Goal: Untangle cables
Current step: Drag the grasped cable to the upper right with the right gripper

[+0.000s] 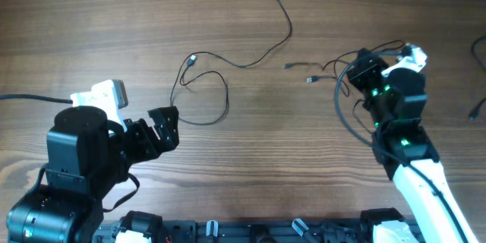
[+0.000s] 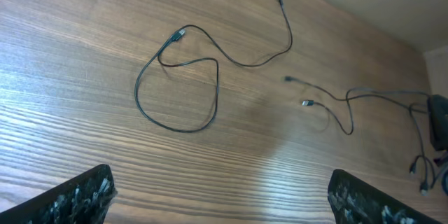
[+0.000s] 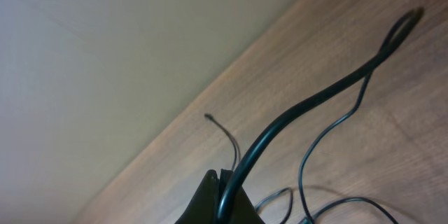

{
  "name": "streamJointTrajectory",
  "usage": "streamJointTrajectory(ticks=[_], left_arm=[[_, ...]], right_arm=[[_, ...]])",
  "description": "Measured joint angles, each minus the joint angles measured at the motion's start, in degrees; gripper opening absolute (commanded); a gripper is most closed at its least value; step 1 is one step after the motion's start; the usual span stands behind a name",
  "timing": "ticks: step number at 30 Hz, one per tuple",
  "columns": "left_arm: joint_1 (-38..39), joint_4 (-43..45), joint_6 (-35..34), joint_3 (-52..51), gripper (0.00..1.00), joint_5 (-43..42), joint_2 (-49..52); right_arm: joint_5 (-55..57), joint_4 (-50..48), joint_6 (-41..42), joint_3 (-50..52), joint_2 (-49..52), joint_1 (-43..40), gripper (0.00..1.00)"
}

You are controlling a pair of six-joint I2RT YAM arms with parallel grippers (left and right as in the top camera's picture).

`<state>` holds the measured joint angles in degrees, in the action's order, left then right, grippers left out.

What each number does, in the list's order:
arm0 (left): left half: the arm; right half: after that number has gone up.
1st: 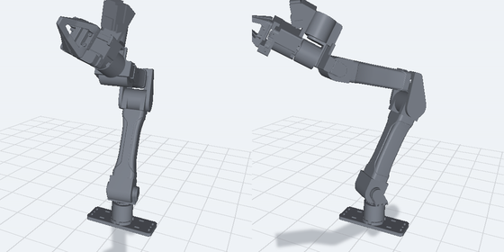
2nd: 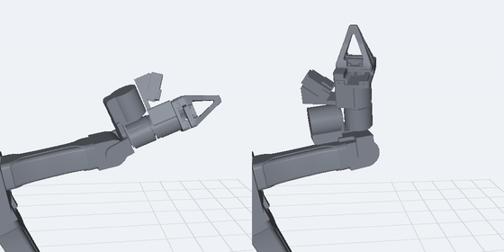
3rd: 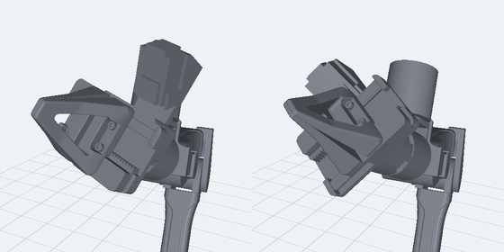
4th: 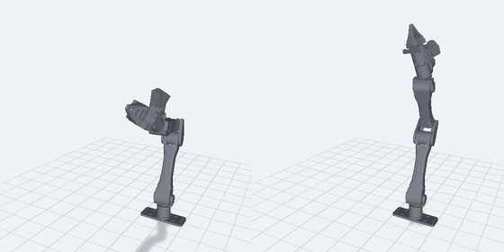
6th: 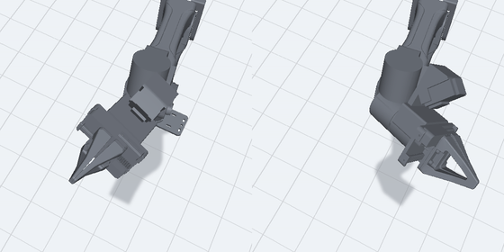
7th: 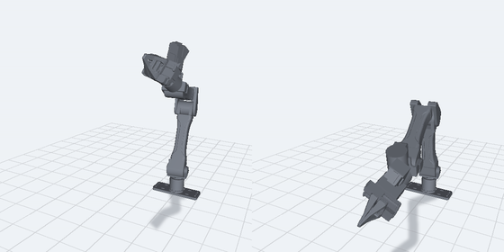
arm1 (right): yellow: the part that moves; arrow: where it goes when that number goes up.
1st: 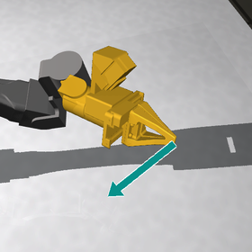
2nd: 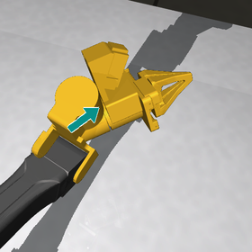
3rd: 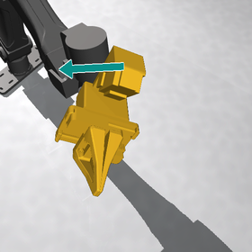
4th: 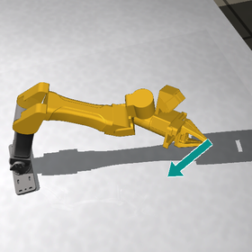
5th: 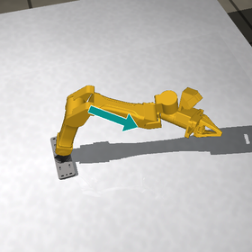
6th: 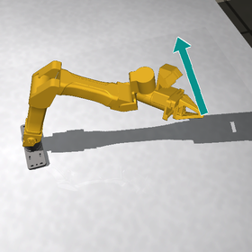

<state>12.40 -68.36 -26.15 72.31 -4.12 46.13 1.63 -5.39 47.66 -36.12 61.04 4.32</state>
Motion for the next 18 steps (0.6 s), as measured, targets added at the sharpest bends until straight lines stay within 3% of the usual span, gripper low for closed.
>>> streamJointTrajectory(ticks=[7, 14, 18], left_arm=[[0.00, -0.09, 0.00, -0.02, 1.00, -0.02, 0.04], [0.00, -0.04, 0.00, -0.02, 1.00, 0.00, 0.04], [0.00, -0.04, 0.00, -0.02, 1.00, 0.00, 0.04]], right_arm=[[-10.51, -20.90, -0.26, -0.59, 10.99, -7.17, 0.04], [-12.57, -23.89, 1.11, -5.22, 17.97, -8.74, 0.05], [-12.50, -24.06, -3.26, -8.68, 20.41, -10.93, 0.04]])
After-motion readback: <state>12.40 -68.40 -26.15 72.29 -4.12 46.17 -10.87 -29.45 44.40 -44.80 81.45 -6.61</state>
